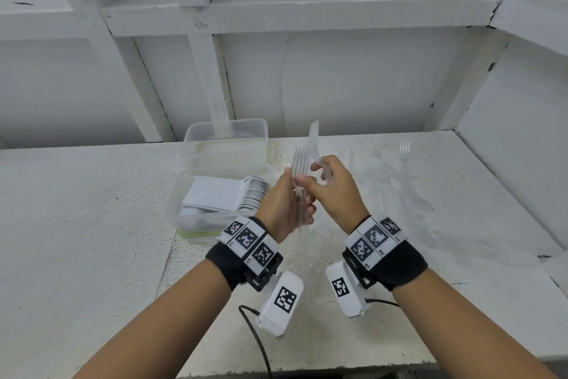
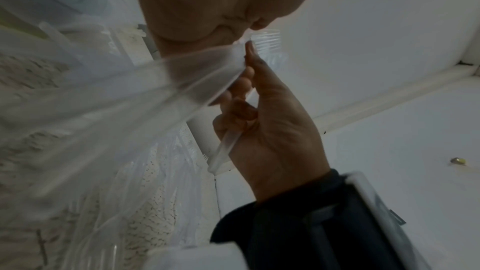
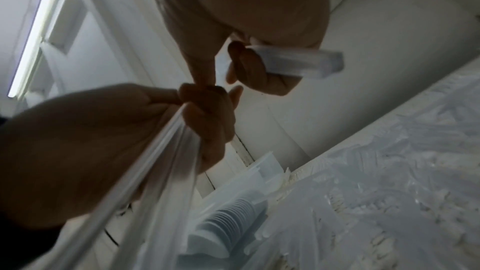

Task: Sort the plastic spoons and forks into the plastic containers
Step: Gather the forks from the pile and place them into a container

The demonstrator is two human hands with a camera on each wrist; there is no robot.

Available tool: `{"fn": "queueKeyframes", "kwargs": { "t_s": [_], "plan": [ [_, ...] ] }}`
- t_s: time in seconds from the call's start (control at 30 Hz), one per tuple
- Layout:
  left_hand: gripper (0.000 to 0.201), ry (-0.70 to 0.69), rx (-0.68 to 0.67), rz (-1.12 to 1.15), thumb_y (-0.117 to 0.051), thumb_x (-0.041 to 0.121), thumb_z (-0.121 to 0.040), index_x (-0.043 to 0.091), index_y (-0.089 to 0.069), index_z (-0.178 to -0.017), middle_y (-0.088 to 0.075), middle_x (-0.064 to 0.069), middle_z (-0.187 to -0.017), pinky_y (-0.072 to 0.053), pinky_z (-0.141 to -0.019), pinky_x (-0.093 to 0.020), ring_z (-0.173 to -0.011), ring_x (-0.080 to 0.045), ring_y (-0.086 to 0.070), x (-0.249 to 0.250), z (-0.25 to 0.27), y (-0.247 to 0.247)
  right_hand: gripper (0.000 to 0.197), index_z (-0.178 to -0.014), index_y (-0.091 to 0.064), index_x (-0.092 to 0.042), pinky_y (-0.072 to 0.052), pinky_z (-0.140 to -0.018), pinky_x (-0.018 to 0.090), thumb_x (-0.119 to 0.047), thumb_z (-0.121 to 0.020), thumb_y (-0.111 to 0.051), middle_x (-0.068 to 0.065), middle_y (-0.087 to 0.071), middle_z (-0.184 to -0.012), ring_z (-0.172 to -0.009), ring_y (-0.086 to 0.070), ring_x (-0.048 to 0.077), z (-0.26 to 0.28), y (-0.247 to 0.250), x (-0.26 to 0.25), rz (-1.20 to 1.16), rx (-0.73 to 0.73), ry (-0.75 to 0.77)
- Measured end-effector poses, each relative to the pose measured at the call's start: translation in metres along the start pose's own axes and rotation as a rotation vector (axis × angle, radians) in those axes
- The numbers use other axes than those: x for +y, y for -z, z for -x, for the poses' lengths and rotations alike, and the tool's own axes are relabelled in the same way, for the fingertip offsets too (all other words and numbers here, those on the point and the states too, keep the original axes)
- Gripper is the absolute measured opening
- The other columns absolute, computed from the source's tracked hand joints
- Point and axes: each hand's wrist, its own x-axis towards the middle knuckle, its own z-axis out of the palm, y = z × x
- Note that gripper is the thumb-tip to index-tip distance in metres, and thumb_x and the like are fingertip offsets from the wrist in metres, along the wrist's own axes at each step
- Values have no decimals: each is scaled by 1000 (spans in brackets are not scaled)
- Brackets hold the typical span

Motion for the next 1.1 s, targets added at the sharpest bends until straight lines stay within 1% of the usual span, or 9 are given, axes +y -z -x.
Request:
{"fn": "queueKeyframes", "kwargs": {
  "t_s": [0.13, 0.23, 0.33, 0.53, 0.67, 0.8, 0.87, 0.97, 1.1],
  "plan": [
    [51, -17, 28, -41, -12, 48, -100, 15, -49, -87, -37, -1, -57, -29, -51, -24, -50, -11, -35, -4, -5, 0, 49, -117, -39, -20, -46, -77, 24, -30, -80, -70, -1, -46, -108, -99, -51, 17, -3, -8, 11, 100, 71, 1],
    [49, -45, 51, -43, -13, 47, -101, 15, -50, -93, -40, -3, -64, -33, -52, -25, -54, -12, -38, -7, -10, 3, 52, -118, -37, -17, -41, -69, 17, -27, -80, -71, -1, -44, -111, -94, -45, 12, -1, -10, 8, 172, 146, 83],
    [45, -59, 65, -2, -16, 45, -101, 15, -49, -96, -43, -2, -69, -35, -55, -25, -57, -11, -40, -7, -13, 5, 46, -113, -40, -18, -45, -74, 26, -30, -80, -71, 2, -50, -110, -91, -47, 13, -2, -11, 9, 210, 140, 102],
    [35, -91, 96, -30, -23, 38, -102, 14, -48, -98, -51, -5, -81, -42, -67, -30, -69, -13, -49, -8, -17, 9, 30, -100, -39, -25, -43, -63, 25, -29, -85, -65, -6, -49, -80, -68, -48, 8, -7, -13, 10, 198, 85, 67],
    [20, -100, 140, 31, -28, 13, -97, 5, -41, -110, -52, -10, -80, -45, -51, -24, -63, -15, -54, -11, -27, 17, 7, -90, -57, -16, -51, -71, 33, -23, -88, -60, 2, -61, -81, -75, -57, 15, -2, -21, 16, 154, -18, 15],
    [26, -122, 117, -8, -29, 9, -96, 0, -51, -86, -59, -5, -66, -46, -46, -18, -58, -11, -58, -8, -23, 17, 17, -102, -65, -15, -50, -74, 22, -26, -90, -59, -4, -66, -90, -84, -61, 9, 1, -25, 19, 147, -3, 23],
    [38, -122, 98, 7, -29, 22, -102, 9, -57, -81, -64, 0, -67, -50, -51, -19, -63, -9, -62, -8, -20, 15, 21, -104, -67, -16, -52, -77, 26, -30, -90, -58, -3, -69, -94, -86, -64, 11, -1, -23, 21, 161, 0, 41],
    [51, -74, 139, 85, -21, 40, -102, 7, -58, -109, -65, -5, -97, -52, -73, -28, -93, -13, -61, -8, -22, 18, 24, -108, -68, -19, -55, -77, 29, -31, -89, -60, -4, -70, -94, -85, -64, 10, -3, -22, 22, 153, -40, 48],
    [46, -27, 94, 87, -19, 37, -103, 12, -57, -104, -63, -4, -104, -31, -104, -35, -114, -18, -49, -11, -24, 23, 30, -116, -64, -22, -41, -75, 1, -22, -86, -65, -14, -65, -99, -90, -58, -2, 0, -20, 23, 130, -82, 39]
  ]
}}
